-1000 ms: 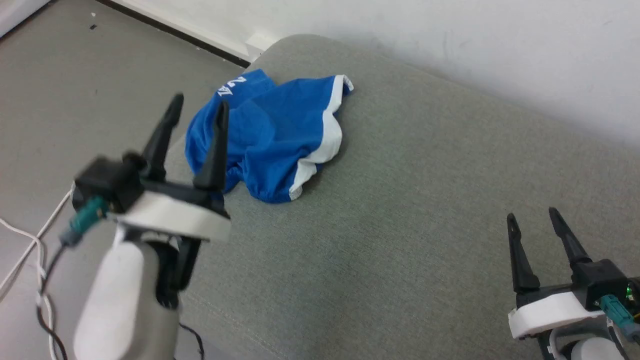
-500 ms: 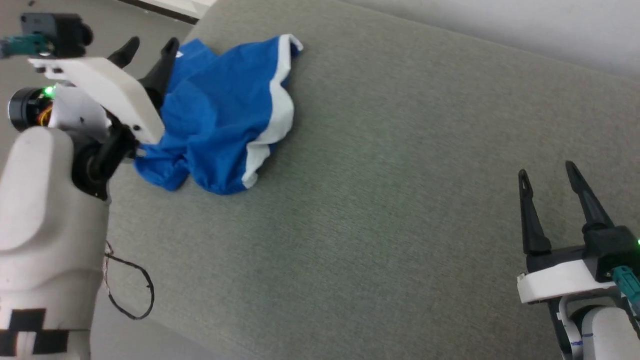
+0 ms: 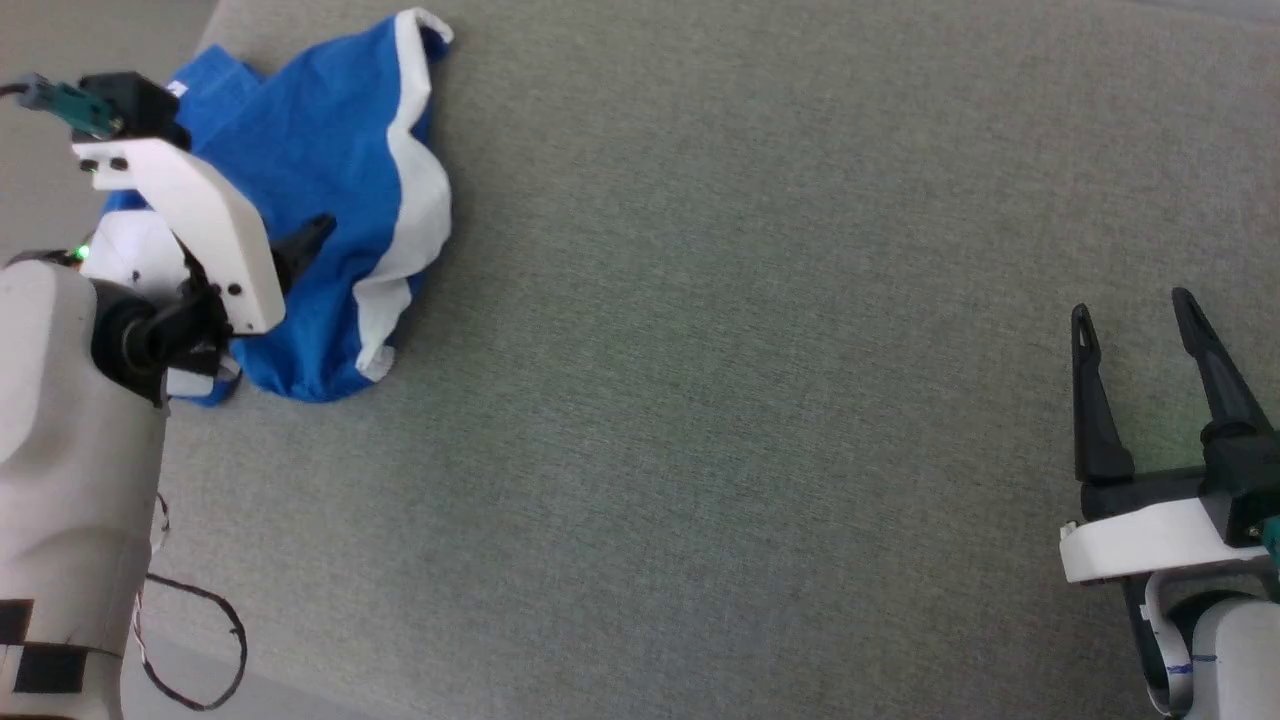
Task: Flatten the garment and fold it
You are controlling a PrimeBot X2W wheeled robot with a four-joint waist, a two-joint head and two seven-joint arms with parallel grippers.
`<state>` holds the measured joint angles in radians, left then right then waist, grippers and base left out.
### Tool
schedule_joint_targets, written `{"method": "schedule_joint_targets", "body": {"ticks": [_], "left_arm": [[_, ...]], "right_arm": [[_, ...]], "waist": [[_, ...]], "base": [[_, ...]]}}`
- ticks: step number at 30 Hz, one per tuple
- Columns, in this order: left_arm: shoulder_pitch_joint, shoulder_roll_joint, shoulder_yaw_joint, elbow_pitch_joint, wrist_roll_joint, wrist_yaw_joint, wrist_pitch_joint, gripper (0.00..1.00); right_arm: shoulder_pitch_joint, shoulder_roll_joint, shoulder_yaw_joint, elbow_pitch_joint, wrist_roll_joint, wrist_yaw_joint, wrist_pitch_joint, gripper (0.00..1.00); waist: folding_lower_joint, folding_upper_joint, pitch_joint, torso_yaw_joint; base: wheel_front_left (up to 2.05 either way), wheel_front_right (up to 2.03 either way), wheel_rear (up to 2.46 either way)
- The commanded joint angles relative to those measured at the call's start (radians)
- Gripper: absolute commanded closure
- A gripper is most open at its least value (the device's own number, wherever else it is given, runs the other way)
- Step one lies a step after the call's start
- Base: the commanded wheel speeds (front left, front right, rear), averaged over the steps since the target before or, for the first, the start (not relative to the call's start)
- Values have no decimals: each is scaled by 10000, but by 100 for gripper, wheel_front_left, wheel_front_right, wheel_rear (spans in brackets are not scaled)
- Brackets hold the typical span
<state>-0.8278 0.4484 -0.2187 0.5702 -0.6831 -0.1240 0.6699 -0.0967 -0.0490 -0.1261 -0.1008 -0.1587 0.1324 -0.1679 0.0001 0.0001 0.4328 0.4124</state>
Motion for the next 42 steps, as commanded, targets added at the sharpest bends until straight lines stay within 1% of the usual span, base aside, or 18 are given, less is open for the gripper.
{"method": "schedule_joint_targets", "body": {"ticks": [1, 8, 9, 10, 11, 12, 16, 17, 21, 26, 29, 34, 37, 39, 42], "left_arm": [[-19, 29, -149, 205, -23, -66, 214, 0], [175, 288, -542, 919, 306, 22, 590, 0], [205, 283, -576, 993, 313, 19, 572, 13], [243, 279, -630, 1048, 338, 12, 503, 51], [297, 262, -690, 1096, 350, 2, 403, 67], [348, 217, -706, 1132, 294, -9, 260, 100], [397, 227, -664, 1228, 52, -41, -311, 100], [397, 227, -664, 1228, 52, -41, -311, 100], [232, 427, -621, 1162, -161, -58, -863, 100], [-57, 867, -865, 579, -421, -64, -1299, 100], [-297, 1219, -991, 84, -547, -65, -1373, 100], [-675, 1686, -1320, -994, -412, -65, -1411, 100], [-898, 1822, -1589, -1850, -379, -66, -1263, 100], [-1060, 1957, -1926, -2556, -350, -66, -1073, 100], [-1332, 2005, -2373, -3563, -494, -66, -803, 100]], "right_arm": [[-63, -12, 6, -98, -50, -17, 14, 0], [-202, -12, 88, -187, -103, -17, 94, 0], [-211, -12, 95, -190, -97, -17, 97, 0], [-216, -12, 100, -185, -86, -17, 94, 0], [-215, -12, 105, -175, -75, -17, 88, 0], [-208, -12, 106, -159, -61, -17, 80, 0], [-196, -12, 99, -21, 18, -17, 12, 0], [-196, -12, 99, -21, 18, -17, 12, 0], [-182, -12, 91, 235, 194, -17, -146, 0], [-146, -12, 197, 720, 616, -17, -439, 0], [-144, -12, 236, 1033, 889, -17, -616, 0], [-75, -12, 235, 1522, 1342, -17, -832, 0], [11, -12, 207, 1779, 1613, -17, -899, 0], [76, -12, 203, 1899, 1771, -17, -921, 0], [170, -12, 92, 1879, 1978, -17, -932, 0]], "waist": [[-1, -1, 343, -290], [-1, -1, 490, -365], [-1, -1, 499, -369], [-1, -1, 501, -374], [-1, -1, 497, -382], [-1, -1, 488, -386], [-1, -1, 349, -405], [-1, -1, 349, -405], [-1, -1, 18, -431], [-1, -1, -642, -534], [-1, -1, -1078, -647], [-1, -1, -1788, -895], [-1, -1, -2172, -1084], [-1, -1, -2409, -1242], [-1, -1, -2756, -1493]], "base": [[0, 0, 0], [0, 0, 0], [0, 0, 0], [0, 0, 0], [0, 0, 0], [0, 0, 0], [0, 0, 0], [0, 0, 0], [0, 0, 0], [0, 0, 0], [0, 0, 0], [0, 0, 0], [0, 0, 0], [0, 0, 0], [0, 0, 0]]}}
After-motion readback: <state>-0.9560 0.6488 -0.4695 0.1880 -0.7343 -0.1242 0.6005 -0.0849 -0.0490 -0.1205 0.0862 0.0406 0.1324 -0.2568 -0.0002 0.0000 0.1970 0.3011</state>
